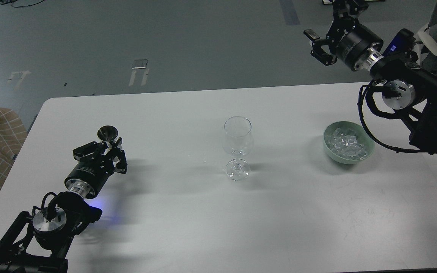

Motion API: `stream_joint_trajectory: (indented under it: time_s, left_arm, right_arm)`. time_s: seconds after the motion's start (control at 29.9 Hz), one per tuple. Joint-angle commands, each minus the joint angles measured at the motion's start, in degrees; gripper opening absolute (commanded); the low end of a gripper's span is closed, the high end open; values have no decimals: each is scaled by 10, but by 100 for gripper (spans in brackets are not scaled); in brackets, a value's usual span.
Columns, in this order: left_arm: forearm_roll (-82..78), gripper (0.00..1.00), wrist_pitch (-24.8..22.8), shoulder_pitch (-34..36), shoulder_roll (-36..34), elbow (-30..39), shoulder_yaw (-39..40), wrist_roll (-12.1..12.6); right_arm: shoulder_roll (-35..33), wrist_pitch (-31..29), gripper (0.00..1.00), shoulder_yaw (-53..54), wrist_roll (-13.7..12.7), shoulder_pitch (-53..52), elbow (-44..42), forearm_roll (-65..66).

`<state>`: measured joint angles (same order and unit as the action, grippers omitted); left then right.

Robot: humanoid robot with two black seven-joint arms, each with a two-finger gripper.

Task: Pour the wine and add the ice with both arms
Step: 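Lift the jigger with the left gripper and carry it toward the wine glass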

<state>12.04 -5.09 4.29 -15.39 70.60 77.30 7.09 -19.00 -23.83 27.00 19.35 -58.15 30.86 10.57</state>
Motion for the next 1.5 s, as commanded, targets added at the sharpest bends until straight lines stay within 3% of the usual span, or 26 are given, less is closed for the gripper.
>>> stream_joint_trajectory:
  time_s: [0.0,0.47,0.74,1.47]
  left_arm:
    - [0,5,10,2,-11,14,0,5]
    - [3,5,66,2,-32,95,0,18]
    - [-2,5,109,7,-22,136,-1,46]
    - [-25,5,209,106,-13,190,-65,64]
  right_arm:
    - [-13,5,100,0,2,22,0,0]
    - [-21,8,100,0,6,51,1,0]
    - [-21,8,100,1,7,68,2,0]
    - [-21,7,100,2,7,70,4,-1]
